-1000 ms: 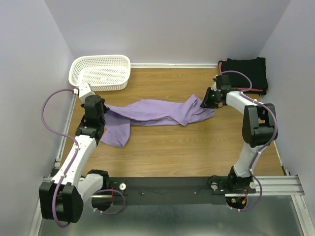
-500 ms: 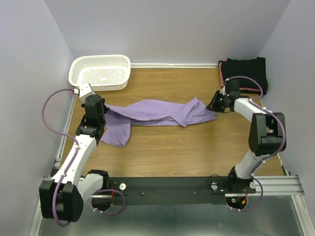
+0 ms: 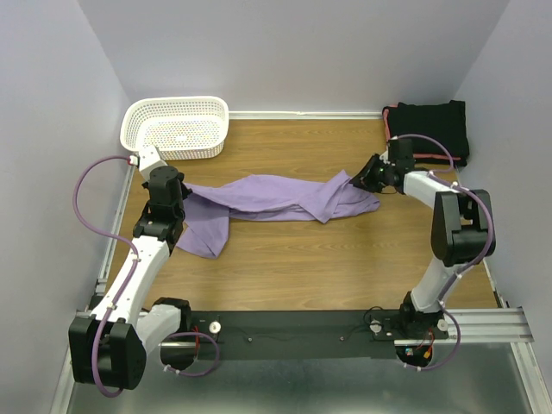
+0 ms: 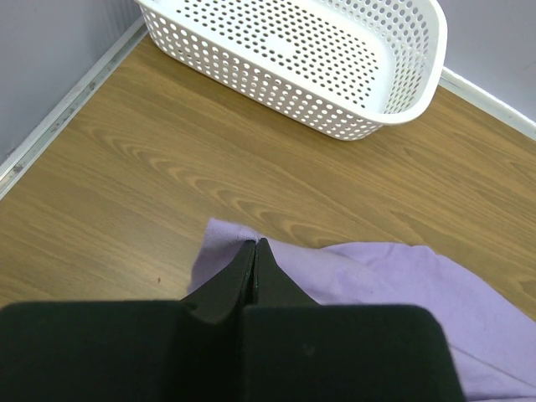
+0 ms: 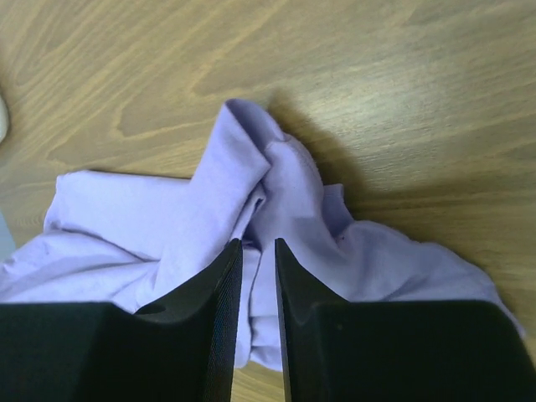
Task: Fold and stack the t-shirts
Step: Flatten the tshirt out
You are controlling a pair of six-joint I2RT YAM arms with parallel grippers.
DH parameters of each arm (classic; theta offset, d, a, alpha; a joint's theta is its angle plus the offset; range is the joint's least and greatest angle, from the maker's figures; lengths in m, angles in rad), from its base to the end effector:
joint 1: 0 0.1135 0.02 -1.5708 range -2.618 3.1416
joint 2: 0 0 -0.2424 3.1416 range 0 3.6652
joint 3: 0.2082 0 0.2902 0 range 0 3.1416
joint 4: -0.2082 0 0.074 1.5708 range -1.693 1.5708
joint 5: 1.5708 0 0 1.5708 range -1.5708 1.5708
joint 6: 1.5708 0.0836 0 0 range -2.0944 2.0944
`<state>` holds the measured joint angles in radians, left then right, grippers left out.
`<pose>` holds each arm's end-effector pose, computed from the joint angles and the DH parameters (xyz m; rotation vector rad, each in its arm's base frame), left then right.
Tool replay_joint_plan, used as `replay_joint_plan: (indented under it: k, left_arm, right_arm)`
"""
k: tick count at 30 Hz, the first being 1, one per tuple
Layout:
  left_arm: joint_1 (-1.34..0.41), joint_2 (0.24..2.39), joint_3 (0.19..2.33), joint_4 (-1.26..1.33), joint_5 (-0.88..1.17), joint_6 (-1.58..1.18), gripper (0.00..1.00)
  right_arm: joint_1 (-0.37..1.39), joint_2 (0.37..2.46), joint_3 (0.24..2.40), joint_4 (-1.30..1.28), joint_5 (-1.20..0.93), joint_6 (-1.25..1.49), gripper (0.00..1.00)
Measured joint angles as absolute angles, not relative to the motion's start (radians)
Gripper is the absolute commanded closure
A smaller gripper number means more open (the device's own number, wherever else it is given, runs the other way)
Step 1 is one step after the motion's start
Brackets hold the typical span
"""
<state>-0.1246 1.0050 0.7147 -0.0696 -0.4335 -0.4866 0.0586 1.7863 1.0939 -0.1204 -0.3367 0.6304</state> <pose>0.3214 -0.0049 0.2415 -0.6185 1.7924 0.0033 0.4314 0.0530 0.1042 0.5302 2.3900 0.7192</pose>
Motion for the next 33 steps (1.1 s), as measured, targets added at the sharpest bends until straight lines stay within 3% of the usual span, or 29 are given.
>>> replay_joint_plan:
  k: [15, 33]
  left_arm:
    - [-0.125, 1.005, 0.715, -0.070, -0.433, -0.486, 1.00]
    - [-0.125, 1.008, 0.715, -0.070, -0.433, -0.487, 1.00]
  right_arm:
    - [0.062, 1.887, 1.110, -0.055, -0.361, 0.707, 0.66]
    - [0.062, 1.887, 1.111, -0.027, -0.372, 0.734, 0.67]
